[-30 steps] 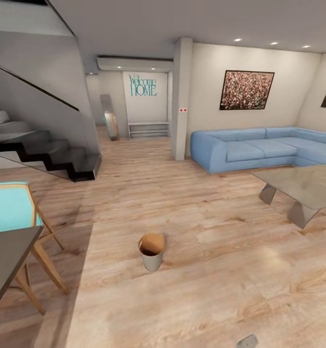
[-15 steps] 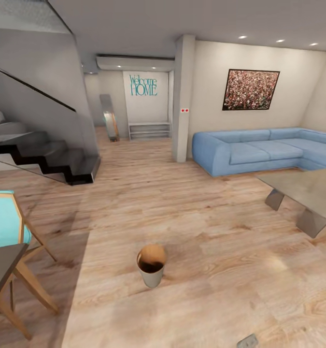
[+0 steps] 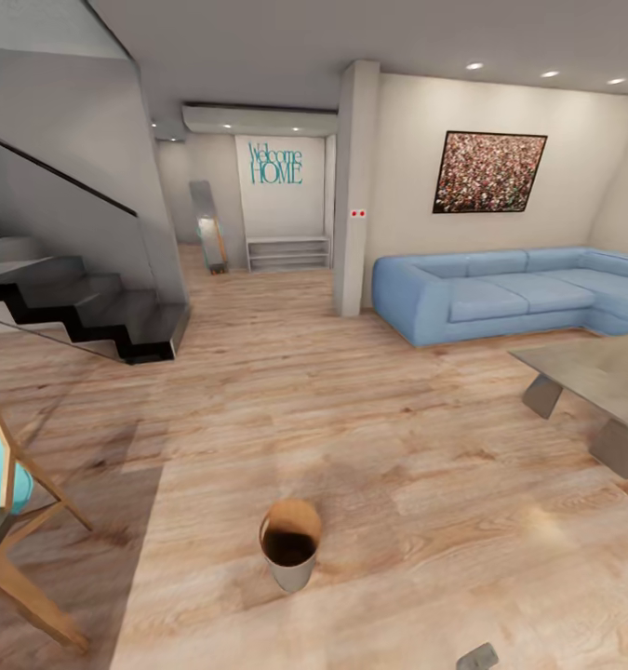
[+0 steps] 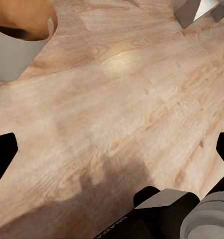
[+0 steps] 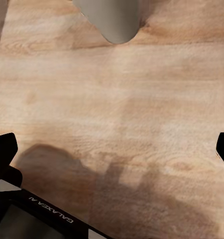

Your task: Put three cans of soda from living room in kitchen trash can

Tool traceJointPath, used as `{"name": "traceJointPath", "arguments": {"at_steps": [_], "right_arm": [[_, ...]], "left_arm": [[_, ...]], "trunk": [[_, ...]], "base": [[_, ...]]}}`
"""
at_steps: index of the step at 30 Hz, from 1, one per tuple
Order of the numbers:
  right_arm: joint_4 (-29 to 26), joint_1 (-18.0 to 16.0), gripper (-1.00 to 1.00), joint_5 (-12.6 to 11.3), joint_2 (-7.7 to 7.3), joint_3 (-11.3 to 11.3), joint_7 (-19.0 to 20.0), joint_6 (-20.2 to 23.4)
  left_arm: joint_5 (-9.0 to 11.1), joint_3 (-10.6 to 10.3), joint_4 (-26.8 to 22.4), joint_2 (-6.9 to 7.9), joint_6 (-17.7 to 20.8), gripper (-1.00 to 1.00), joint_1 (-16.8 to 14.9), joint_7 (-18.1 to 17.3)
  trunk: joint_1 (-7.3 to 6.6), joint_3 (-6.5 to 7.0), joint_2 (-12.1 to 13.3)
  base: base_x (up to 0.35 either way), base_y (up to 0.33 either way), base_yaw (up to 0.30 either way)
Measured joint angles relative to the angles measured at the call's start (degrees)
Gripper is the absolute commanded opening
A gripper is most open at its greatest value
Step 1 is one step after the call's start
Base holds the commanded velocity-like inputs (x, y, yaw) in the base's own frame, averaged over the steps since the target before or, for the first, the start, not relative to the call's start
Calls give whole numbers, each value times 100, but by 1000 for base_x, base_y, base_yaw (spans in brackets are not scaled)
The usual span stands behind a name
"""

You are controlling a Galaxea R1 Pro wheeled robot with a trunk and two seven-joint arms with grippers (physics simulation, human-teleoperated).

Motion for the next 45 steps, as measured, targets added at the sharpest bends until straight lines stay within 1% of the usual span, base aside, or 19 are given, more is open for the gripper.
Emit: {"name": "traceJointPath", "arguments": {"at_steps": [7,30,38,45], "right_arm": [[2,-1,100,0,0,0,-10,-1],[61,0,100,12,0,8,-26,-11],[63,0,100,16,0,9,-34,-17],[64,0,100,17,0,9,-43,-21]], "left_arm": [[0,0,0,0,0,100,0,-6],[0,0,0,0,-2,100,0,-8],[-5,-5,0,0,0,100,0,-7],[-8,-1,7,0,-2,100,0,0]], "trunk": [[0,0,0],[0,0,0],[0,0,0],[0,0,0]], "base": [[335,121,0],[300,185,0],[305,61,0],[91,10,0]]}}
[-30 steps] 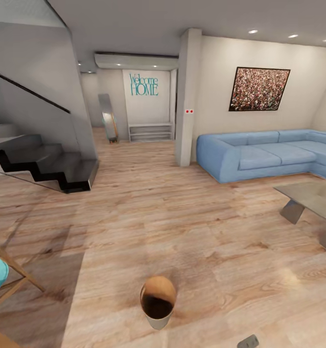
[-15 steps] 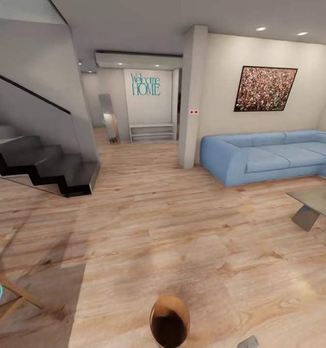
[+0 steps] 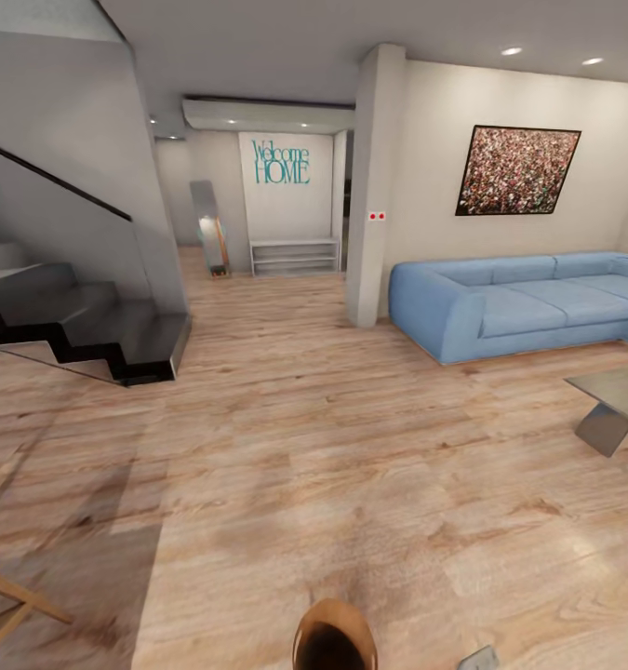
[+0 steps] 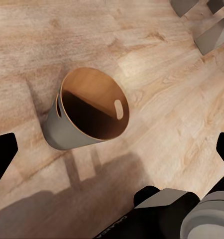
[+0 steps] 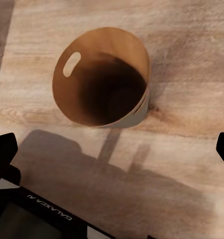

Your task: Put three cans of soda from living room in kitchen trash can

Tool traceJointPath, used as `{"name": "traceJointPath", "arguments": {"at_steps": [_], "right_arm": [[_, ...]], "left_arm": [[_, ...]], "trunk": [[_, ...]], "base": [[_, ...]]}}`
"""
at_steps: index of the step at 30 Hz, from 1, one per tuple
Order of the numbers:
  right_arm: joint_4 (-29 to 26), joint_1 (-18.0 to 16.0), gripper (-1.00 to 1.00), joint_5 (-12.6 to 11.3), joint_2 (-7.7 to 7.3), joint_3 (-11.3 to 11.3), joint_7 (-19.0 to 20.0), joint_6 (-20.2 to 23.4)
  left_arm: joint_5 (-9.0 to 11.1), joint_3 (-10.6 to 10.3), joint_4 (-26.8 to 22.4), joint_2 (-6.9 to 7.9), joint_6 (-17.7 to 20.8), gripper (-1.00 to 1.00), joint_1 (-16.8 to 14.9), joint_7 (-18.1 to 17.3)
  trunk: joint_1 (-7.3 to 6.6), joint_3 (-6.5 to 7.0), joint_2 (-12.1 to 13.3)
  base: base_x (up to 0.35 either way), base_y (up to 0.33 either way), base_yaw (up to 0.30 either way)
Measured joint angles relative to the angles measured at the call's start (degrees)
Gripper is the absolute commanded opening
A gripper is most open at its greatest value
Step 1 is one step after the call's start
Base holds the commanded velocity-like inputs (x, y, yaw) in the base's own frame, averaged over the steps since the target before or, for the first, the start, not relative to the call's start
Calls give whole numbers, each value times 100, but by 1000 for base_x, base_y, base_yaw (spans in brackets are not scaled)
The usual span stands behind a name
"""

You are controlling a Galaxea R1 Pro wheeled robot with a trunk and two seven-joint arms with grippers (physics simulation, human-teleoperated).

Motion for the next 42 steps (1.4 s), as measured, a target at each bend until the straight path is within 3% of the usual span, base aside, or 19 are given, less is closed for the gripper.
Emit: {"name": "traceJointPath", "arguments": {"at_steps": [3,4,6,8,9,10,11,12,15,20,22,29,42], "right_arm": [[0,0,100,0,2,-2,-88,-3],[0,-4,100,1,12,-1,-603,-1],[-1,-38,100,-4,36,8,-1227,4],[1,-110,100,-6,82,18,-1619,12],[55,-246,100,-6,172,31,-2014,20],[102,-299,100,-4,198,33,-2111,22],[410,-533,100,-2,259,40,-2328,19],[782,-762,100,-1,285,42,-2409,12],[1460,-1184,100,0,331,43,-2483,-3],[1939,-1466,100,0,444,44,-2811,-11],[2111,-1569,100,-1,583,48,-3115,-13],[2219,-1632,100,0,711,52,-3304,-34],[2233,-1643,100,-1,737,61,-3333,-41]], "left_arm": [[0,0,1,0,-3,100,0,0],[4,-4,-8,0,-6,100,0,-3],[6,-6,-24,2,-8,100,0,-52],[4,-7,-24,9,-11,100,0,-219],[-1,-8,-17,65,-13,100,-1,-668],[-3,-8,-15,91,-14,100,0,-851],[-6,-5,-6,178,-15,100,-1,-1379],[-8,-2,-2,212,-20,100,-1,-1587],[-9,0,1,240,-23,100,0,-1739],[-13,0,2,288,-24,100,0,-1787],[-11,0,2,346,-24,100,0,-1801],[-10,1,7,380,-25,100,0,-1814],[-9,1,22,386,-25,100,0,-1819]], "trunk": [[0,0,0],[0,0,0],[0,0,0],[0,0,0],[0,1,0],[0,0,0],[0,1,0],[0,0,0],[0,0,0],[0,0,0],[0,0,0],[0,0,0],[0,0,0]], "base": [[17,2,0],[6,1,0],[4,0,0],[2,0,0],[1,0,0],[0,0,0],[0,0,0],[0,0,0],[0,0,0],[0,0,0],[0,0,0],[38,70,0],[71,100,0]]}}
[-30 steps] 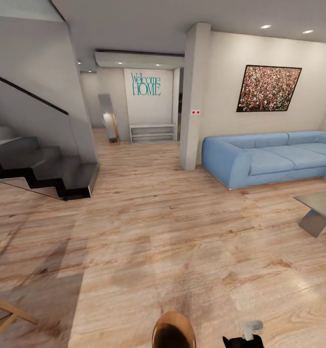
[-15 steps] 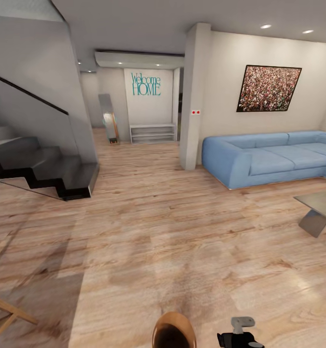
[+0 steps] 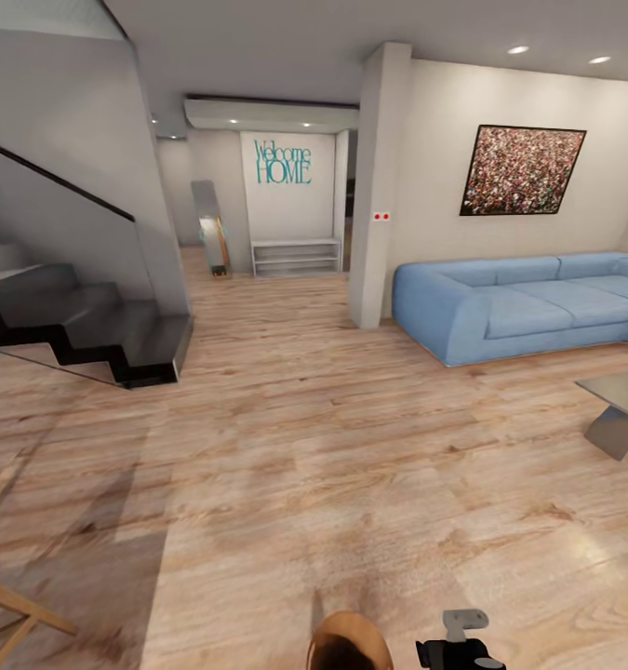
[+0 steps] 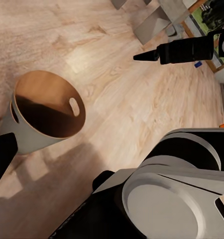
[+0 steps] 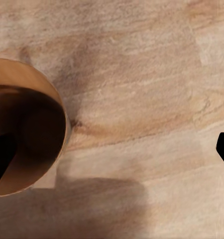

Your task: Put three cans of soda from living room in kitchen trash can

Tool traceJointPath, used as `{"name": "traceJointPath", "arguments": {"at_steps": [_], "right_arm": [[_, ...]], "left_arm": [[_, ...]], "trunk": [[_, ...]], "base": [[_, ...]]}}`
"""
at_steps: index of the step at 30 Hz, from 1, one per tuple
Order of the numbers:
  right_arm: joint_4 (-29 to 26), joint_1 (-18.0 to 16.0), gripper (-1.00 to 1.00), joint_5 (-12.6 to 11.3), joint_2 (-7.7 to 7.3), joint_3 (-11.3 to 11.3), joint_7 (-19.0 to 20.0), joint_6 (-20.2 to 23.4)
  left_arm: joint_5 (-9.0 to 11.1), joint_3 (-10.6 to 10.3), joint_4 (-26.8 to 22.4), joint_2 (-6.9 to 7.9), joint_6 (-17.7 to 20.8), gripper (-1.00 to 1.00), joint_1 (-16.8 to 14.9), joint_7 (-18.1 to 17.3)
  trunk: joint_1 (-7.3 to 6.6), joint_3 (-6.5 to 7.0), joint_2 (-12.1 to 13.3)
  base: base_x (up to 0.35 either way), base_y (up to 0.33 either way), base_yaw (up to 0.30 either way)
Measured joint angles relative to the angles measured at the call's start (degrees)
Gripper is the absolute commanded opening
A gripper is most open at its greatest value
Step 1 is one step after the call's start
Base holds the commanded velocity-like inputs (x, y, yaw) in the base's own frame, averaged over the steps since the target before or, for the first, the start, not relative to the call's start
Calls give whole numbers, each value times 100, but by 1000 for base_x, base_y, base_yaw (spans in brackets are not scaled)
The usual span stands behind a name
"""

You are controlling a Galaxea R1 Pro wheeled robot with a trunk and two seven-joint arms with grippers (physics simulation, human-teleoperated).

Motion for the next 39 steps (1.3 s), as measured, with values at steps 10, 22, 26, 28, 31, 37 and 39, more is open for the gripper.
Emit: {"name": "traceJointPath", "arguments": {"at_steps": [10,22,26,28,31,37,39], "right_arm": [[-1,0,100,-6,49,1,-1,0],[-1,0,100,1,148,0,-1,-2],[-1,0,100,1,144,1,-1,-8],[-1,0,100,1,142,0,-1,-8],[-1,0,100,0,142,0,-1,-36],[6,0,100,1,142,1,2,-296],[7,0,100,1,142,1,5,-342]], "left_arm": [[0,0,6,0,0,100,0,0],[0,0,6,0,0,100,0,5],[0,0,6,0,0,100,0,8],[0,0,6,0,0,100,0,8],[0,0,6,0,4,100,0,9],[0,0,6,0,3,100,0,9],[0,0,6,0,1,100,0,9]], "trunk": [[0,0,0],[0,0,0],[0,0,0],[0,0,0],[0,0,0],[0,0,0],[0,0,0]], "base": [[68,91,0],[3,74,0],[108,-74,0],[218,-177,0],[162,-133,0],[53,-44,0],[12,-10,0]]}}
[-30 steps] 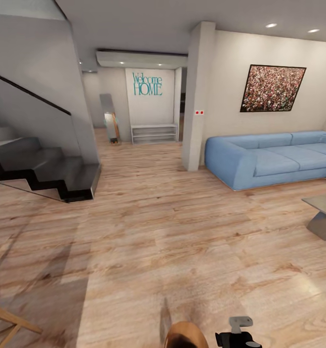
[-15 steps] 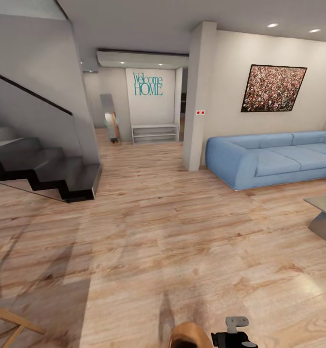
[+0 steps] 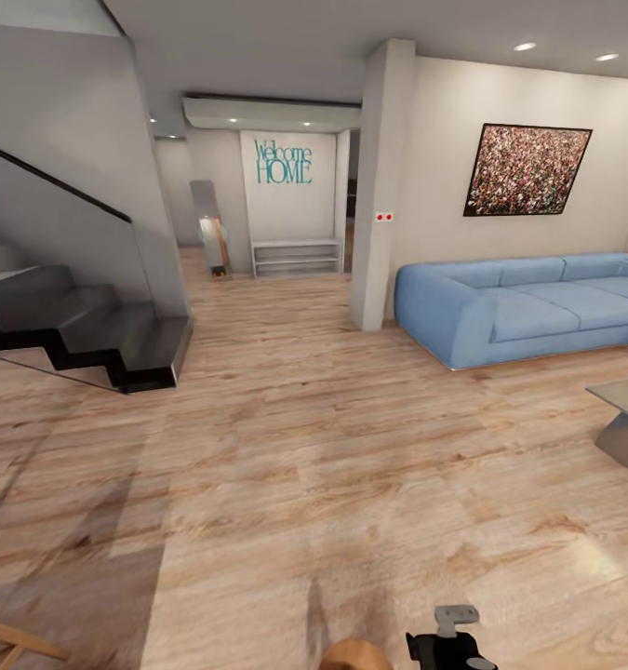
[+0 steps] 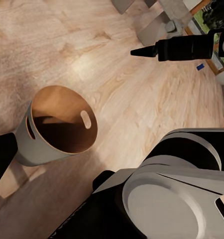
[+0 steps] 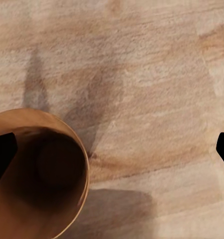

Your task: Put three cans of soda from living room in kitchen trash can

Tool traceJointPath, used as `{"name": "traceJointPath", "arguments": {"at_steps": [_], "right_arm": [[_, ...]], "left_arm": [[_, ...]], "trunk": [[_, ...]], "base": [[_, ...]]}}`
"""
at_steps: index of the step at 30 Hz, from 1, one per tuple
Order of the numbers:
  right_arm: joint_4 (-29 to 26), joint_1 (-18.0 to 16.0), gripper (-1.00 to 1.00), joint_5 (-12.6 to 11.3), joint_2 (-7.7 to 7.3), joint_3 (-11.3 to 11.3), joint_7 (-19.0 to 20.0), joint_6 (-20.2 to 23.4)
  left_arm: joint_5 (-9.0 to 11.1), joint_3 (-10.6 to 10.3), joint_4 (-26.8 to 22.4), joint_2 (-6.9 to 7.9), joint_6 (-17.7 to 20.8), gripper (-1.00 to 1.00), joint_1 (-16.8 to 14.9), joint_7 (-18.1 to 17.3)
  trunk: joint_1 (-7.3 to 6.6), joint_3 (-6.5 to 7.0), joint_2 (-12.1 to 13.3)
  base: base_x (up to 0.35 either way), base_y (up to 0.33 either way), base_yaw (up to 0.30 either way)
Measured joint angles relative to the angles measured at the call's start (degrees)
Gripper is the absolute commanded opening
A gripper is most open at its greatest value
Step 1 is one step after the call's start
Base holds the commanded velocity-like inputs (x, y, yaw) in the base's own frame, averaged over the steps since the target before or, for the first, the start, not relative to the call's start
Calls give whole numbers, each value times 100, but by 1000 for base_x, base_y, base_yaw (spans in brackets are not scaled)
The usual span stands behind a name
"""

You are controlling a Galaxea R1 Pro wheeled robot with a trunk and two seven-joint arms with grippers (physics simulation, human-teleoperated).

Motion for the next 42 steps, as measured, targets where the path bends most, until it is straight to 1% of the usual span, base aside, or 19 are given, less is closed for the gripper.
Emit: {"name": "traceJointPath", "arguments": {"at_steps": [33,42], "right_arm": [[10,0,100,0,0,0,3,-26],[13,0,100,0,0,4,3,-21]], "left_arm": [[0,0,0,0,7,100,0,0],[0,0,0,0,8,100,0,0]], "trunk": [[0,0,0],[197,-179,-359]], "base": [[1,-1,0],[0,0,0]]}}
